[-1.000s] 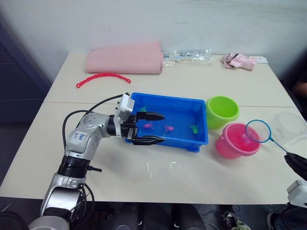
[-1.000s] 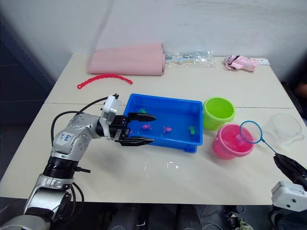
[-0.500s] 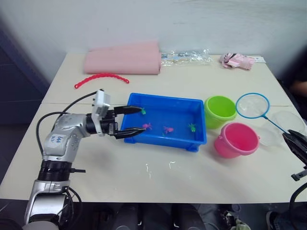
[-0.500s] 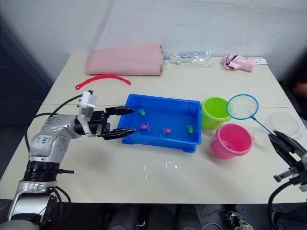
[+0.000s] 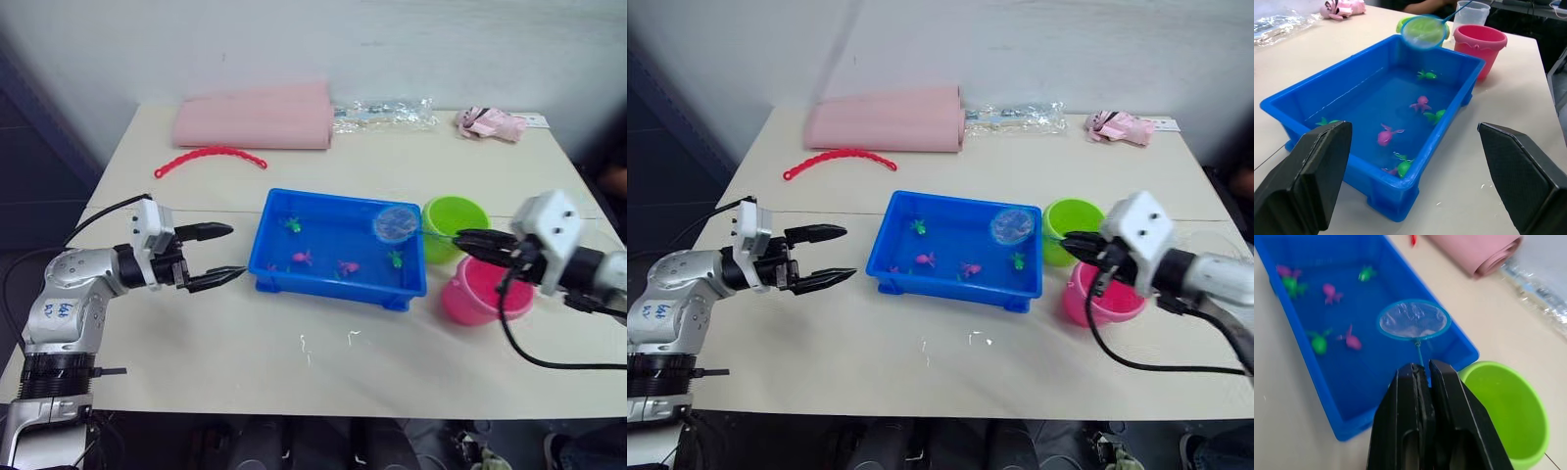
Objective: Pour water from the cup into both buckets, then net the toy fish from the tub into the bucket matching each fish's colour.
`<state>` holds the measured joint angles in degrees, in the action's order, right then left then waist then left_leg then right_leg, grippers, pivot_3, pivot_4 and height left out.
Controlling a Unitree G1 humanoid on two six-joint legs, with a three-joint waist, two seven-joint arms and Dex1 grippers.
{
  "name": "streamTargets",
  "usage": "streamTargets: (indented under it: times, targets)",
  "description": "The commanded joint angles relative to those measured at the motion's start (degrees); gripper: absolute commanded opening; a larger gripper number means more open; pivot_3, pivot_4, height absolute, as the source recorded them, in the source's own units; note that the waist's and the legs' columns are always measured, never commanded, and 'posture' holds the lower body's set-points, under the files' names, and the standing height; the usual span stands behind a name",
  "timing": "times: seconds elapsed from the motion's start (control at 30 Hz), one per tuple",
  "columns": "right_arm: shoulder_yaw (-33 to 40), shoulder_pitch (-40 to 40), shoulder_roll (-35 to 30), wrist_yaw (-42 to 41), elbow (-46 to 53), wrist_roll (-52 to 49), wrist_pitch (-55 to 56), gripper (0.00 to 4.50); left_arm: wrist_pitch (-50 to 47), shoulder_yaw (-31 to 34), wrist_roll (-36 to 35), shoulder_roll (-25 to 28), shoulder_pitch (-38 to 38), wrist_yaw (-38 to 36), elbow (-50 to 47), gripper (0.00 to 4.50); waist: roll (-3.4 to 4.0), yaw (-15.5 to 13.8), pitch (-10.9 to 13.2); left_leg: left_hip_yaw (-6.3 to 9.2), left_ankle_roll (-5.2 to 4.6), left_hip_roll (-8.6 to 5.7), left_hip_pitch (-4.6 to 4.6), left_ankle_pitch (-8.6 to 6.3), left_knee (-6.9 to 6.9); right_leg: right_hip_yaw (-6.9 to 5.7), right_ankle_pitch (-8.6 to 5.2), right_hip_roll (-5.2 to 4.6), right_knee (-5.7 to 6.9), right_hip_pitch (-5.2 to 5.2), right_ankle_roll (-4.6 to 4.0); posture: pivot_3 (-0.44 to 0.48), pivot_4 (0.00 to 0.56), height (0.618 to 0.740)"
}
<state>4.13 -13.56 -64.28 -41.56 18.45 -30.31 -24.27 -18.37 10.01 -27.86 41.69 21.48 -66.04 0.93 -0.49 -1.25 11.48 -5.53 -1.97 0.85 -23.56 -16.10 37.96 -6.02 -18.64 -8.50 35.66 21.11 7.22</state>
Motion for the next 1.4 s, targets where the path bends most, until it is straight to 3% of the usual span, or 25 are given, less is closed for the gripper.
streamTargets:
  times: [0.03,0.27,0.6,1.0,1.4]
  targets:
    - [-4.5,-6.1,2.0,-4.7,-5.2,6.5,4.7,0.00,-1.3,-0.9,0.2,2.2,-1.1,-0.3,-4.4,4.46,0.00,0.2,0.0,-0.05,-0.02,0.00,-0.06,0.01,0.01,0.01,0.02,0.02,0.09,0.06,0.03,0.000,0.150,0.740]
    - [-11.6,-14.7,4.5,-16.2,-16.7,15.9,14.9,0.00,-4.8,-1.8,-1.1,3.4,-1.1,-0.2,-8.0,4.46,0.00,0.6,0.0,-0.17,-0.02,0.01,-0.28,0.10,0.07,0.07,0.02,0.06,0.28,0.38,0.05,0.000,0.150,0.740]
    - [-14.7,-18.5,9.3,-24.0,-21.7,21.2,19.7,0.00,-5.2,0.5,-1.3,5.2,-3.2,-0.7,-9.2,4.46,0.00,1.4,0.0,-0.10,0.03,0.03,-0.37,0.13,0.09,0.02,0.03,0.09,0.28,0.42,0.06,0.000,0.150,0.740]
    - [-8.0,-11.1,17.0,-21.2,-16.7,13.0,7.4,0.00,-2.5,5.6,-1.9,7.9,-10.0,-3.2,-5.9,4.46,0.00,1.2,0.0,-0.05,0.05,0.05,-0.39,0.14,0.10,0.01,0.03,0.09,0.28,0.42,0.05,0.000,0.150,0.740]
    - [-1.6,-2.9,18.4,-19.1,-10.6,8.3,4.5,0.00,-2.9,8.3,-3.9,8.6,-10.2,-3.3,-4.3,4.46,0.01,1.4,0.0,-0.04,0.06,0.06,-0.40,0.14,0.07,0.00,0.03,0.10,0.30,0.44,0.05,0.000,0.150,0.740]
